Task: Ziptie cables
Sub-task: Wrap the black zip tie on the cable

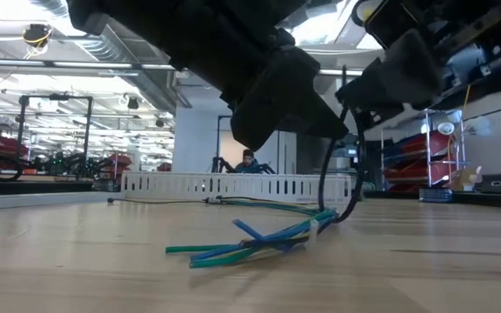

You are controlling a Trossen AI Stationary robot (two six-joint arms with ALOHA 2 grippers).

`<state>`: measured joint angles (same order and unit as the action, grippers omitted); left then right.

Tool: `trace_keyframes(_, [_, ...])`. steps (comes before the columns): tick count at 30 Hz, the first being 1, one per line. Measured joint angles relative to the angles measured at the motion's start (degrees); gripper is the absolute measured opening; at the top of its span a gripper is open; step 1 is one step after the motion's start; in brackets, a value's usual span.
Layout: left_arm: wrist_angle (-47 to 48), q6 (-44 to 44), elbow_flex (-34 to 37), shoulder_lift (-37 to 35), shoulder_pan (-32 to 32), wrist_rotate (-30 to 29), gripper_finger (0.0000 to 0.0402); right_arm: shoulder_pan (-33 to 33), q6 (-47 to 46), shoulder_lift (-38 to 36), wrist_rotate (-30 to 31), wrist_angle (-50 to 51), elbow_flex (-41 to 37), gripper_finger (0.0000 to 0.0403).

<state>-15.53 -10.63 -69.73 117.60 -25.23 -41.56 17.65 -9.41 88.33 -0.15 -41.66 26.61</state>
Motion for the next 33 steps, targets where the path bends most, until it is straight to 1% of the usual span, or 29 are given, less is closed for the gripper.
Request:
trace_keyframes(2, [0.0,0.1,0.0,0.0,0.1,-0.1,0.0,1.0,3.8,0.0,5.1,-0.1,0.1,0.0001])
trace_keyframes(5, [0.2,0.1,0.0,0.0,0.0,-0.2,0.0,2.8,8.6,0.0,12.8,2.3,1.6,0.0])
trace_keyframes(7, [0.8,0.0,0.0,0.0,-0.2,-0.2,0.0,3.8,11.4,0.0,16.1,4.0,3.0,0.0])
trace_keyframes(11, [3.6,0.0,0.0,0.0,-0.8,0.5,0.0,4.5,14.4,-3.7,18.6,9.7,5.4,0.0])
trace_keyframes(16, [3.6,-0.3,0.0,1.8,-1.8,0.5,0.0,4.4,16.3,-12.5,23.6,22.0,7.1,0.0])
trace_keyframes(18, [4.0,-0.9,0.0,2.6,-2.0,0.5,0.0,4.4,15.6,-17.1,25.0,26.4,7.3,0.0])
trace_keyframes(20, [4.1,-0.7,0.0,2.6,-2.0,-0.2,0.0,4.4,11.2,-20.9,25.2,31.1,7.4,0.0])
trace_keyframes(22, [3.0,-0.8,0.0,2.3,-1.7,-1.0,0.0,4.4,3.4,-23.1,24.3,37.6,7.3,0.0])
trace_keyframes(23, [2.6,-1.2,0.0,2.1,-1.7,-1.1,0.0,4.4,-1.2,-23.4,22.6,40.0,7.3,0.0001])
trace_keyframes(25, [2.2,-1.8,-0.4,2.0,-1.7,-1.2,0.0,4.4,-9.0,-23.2,18.8,41.3,6.4,0.0008])
trace_keyframes(27, [2.3,-2.3,-0.9,2.0,-1.7,-1.2,0.0,4.5,-14.7,-21.1,15.6,37.9,4.1,0.0027])
trace_keyframes(29, [2.4,-2.9,-1.3,2.0,-1.7,-1.2,0.0,4.5,-18.0,-17.8,13.1,31.0,1.1,0.0052])
trace_keyframes(31, [2.3,-2.9,-1.4,2.0,-1.7,-1.2,0.0,4.5,-19.7,-14.3,10.8,23.0,-0.9,0.008])
trace_keyframes(33, [2.3,-2.9,-1.4,2.0,-1.7,-1.2,0.0,4.5,-19.9,-10.1,9.8,17.4,-1.2,0.0102])
